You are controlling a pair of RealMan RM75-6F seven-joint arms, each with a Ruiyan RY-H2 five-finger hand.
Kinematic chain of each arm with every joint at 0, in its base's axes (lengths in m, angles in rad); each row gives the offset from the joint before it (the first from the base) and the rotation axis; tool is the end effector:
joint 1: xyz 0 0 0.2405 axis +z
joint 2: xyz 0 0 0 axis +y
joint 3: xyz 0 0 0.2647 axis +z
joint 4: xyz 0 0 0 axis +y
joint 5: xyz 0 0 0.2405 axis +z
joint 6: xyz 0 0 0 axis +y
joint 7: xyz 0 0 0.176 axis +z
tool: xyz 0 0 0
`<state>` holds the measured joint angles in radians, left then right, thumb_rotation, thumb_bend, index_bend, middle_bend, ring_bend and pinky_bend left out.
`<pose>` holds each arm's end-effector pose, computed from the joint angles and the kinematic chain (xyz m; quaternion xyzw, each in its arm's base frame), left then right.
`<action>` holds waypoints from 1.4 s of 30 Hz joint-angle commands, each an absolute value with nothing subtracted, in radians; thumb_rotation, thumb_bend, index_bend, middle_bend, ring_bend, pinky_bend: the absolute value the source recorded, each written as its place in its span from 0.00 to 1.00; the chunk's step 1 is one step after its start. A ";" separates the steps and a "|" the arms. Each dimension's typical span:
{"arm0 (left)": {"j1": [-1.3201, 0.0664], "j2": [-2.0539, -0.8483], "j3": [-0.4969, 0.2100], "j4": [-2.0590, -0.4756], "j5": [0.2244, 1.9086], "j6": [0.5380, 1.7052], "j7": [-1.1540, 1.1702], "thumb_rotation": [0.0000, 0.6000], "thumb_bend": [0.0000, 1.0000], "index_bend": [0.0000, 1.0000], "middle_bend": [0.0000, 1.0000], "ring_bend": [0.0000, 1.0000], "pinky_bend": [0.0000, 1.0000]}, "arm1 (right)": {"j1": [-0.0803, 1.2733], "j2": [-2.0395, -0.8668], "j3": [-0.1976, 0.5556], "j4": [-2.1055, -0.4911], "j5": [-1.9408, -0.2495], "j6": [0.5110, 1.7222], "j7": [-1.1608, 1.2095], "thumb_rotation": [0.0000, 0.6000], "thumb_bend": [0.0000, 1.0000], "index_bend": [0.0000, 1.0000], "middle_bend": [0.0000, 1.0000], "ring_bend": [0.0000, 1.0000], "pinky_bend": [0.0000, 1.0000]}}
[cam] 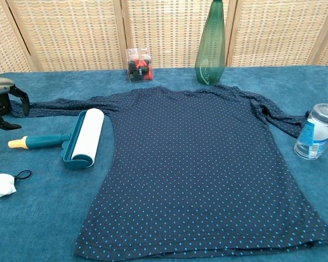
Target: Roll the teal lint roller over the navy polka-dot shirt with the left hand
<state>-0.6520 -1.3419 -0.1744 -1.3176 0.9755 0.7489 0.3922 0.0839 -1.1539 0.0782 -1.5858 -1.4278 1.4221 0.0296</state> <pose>-0.2892 0.4181 0.0262 -0.7270 -0.3940 -0.2030 0.5244 -0.3459 -0.2224 0.1251 0.5687 -0.4266 0.3797 0.5920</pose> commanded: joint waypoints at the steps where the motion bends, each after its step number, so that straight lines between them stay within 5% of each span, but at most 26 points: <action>1: -0.668 -1.365 -0.166 -1.294 0.970 0.743 0.398 1.00 0.30 0.44 0.89 0.75 0.66 | 0.084 -1.154 0.080 -1.584 -1.425 1.421 0.032 1.00 0.04 0.00 0.00 0.00 0.00; 9: -0.695 -1.423 -0.138 -1.252 0.957 0.759 0.437 1.00 0.29 0.50 0.89 0.75 0.66 | 0.082 -1.150 0.083 -1.583 -1.420 1.424 0.041 1.00 0.04 0.00 0.00 0.00 0.00; 13: -0.699 -1.434 -0.131 -1.250 0.944 0.781 0.458 1.00 0.20 0.51 0.89 0.75 0.66 | 0.081 -1.149 0.084 -1.584 -1.425 1.430 0.045 1.00 0.04 0.00 0.00 0.00 0.00; 42: -0.749 -1.528 -0.090 -1.185 0.839 0.793 0.562 1.00 0.21 0.54 0.89 0.75 0.66 | 0.079 -1.145 0.083 -1.587 -1.432 1.433 0.053 1.00 0.04 0.00 0.00 0.00 0.00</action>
<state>-0.7480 -1.5266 -0.0916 -1.1869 0.8405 0.7925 0.5596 0.0791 -1.1452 0.0831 -1.5866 -1.4324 1.4335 0.0533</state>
